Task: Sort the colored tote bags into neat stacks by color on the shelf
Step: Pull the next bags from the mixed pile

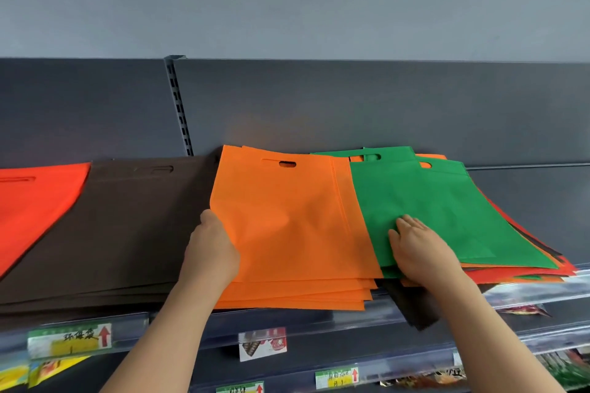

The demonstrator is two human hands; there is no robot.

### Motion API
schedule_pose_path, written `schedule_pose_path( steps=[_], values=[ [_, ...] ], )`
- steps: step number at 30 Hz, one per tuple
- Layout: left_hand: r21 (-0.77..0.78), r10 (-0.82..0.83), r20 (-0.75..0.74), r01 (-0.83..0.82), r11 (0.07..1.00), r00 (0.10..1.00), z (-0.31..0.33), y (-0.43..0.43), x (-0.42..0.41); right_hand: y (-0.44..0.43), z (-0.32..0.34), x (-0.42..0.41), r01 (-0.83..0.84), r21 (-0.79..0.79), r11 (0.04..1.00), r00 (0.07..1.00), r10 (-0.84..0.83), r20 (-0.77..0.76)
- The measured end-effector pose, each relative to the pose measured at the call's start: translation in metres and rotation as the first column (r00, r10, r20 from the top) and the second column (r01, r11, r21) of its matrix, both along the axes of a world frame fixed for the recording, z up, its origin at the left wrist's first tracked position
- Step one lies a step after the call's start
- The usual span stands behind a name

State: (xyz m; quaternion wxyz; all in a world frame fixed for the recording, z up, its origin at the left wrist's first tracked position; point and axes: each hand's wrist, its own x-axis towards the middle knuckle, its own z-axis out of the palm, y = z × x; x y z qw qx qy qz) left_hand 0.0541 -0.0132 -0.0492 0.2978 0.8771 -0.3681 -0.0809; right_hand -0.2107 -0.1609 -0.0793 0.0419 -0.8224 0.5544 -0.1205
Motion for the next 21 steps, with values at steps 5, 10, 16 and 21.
schedule_pose_path(
  steps=[5, 10, 16, 21],
  values=[
    [-0.034, -0.045, -0.001, 0.045, 0.998, 0.999, 0.000, 0.002, -0.001, 0.010, 0.008, 0.011, 0.086, -0.101, 0.991, 0.995, -0.081, 0.050],
    [-0.022, -0.127, 0.127, 0.131, 0.991, 0.984, -0.002, 0.005, 0.007, 0.037, 0.010, 0.043, -0.094, -0.007, 0.996, 0.985, 0.094, 0.148],
    [0.070, -0.100, 0.212, 0.087, 0.994, 0.972, 0.001, 0.021, 0.022, 0.046, 0.004, 0.062, -0.178, -0.025, 0.984, 0.977, 0.180, 0.111],
    [0.189, -0.123, 0.258, 0.075, 0.979, 0.958, -0.006, 0.027, 0.023, 0.040, 0.001, 0.046, -0.054, -0.100, 0.994, 0.997, 0.060, 0.054]
  ],
)
